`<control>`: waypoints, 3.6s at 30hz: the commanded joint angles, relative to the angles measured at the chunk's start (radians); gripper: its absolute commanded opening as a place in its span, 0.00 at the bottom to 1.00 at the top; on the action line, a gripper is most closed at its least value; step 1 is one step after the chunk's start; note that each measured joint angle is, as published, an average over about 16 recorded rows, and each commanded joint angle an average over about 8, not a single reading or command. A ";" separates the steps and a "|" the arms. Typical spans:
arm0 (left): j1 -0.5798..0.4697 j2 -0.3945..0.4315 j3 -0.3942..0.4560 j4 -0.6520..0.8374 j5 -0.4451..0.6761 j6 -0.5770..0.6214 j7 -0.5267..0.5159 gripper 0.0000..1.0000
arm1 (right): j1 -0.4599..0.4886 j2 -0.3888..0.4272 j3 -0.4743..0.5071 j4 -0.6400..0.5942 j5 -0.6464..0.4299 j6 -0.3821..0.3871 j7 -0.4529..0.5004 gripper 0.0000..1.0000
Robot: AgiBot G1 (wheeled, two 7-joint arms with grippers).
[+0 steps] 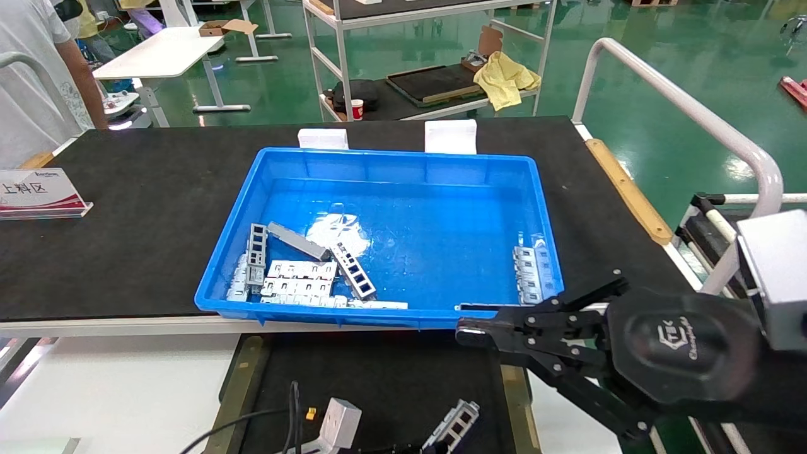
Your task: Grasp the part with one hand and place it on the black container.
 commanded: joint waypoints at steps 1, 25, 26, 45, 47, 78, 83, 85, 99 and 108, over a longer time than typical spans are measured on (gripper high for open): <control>0.029 0.007 -0.006 -0.045 -0.020 -0.106 -0.028 0.00 | 0.000 0.000 0.000 0.000 0.000 0.000 0.000 0.00; 0.136 0.210 -0.225 -0.200 -0.031 -0.772 -0.070 0.00 | 0.000 0.000 0.000 0.000 0.000 0.000 0.000 0.00; 0.136 0.227 -0.240 -0.182 -0.022 -0.777 -0.067 0.00 | 0.000 0.000 0.000 0.000 0.000 0.000 0.000 0.00; 0.173 0.328 -0.380 -0.077 0.088 -0.770 -0.056 0.52 | 0.000 0.000 0.000 0.000 0.000 0.000 0.000 0.84; 0.175 0.328 -0.381 -0.081 0.092 -0.777 -0.061 0.77 | 0.000 0.000 0.000 0.000 0.000 0.000 0.000 1.00; 0.232 0.227 -0.398 -0.214 0.248 -0.653 -0.052 1.00 | 0.000 0.000 -0.001 0.000 0.001 0.000 0.000 1.00; 0.243 0.142 -0.362 -0.254 0.268 -0.541 -0.036 1.00 | 0.000 0.000 -0.001 0.000 0.001 0.000 0.000 1.00; 0.245 0.108 -0.349 -0.270 0.277 -0.495 -0.029 1.00 | 0.000 0.000 -0.001 0.000 0.001 0.000 0.000 1.00; 0.220 -0.158 -0.305 -0.387 0.308 -0.150 -0.028 1.00 | 0.000 0.000 -0.001 0.000 0.001 0.000 0.000 1.00; 0.176 -0.290 -0.324 -0.450 0.310 -0.026 -0.028 1.00 | 0.000 0.000 -0.001 0.000 0.001 0.000 -0.001 1.00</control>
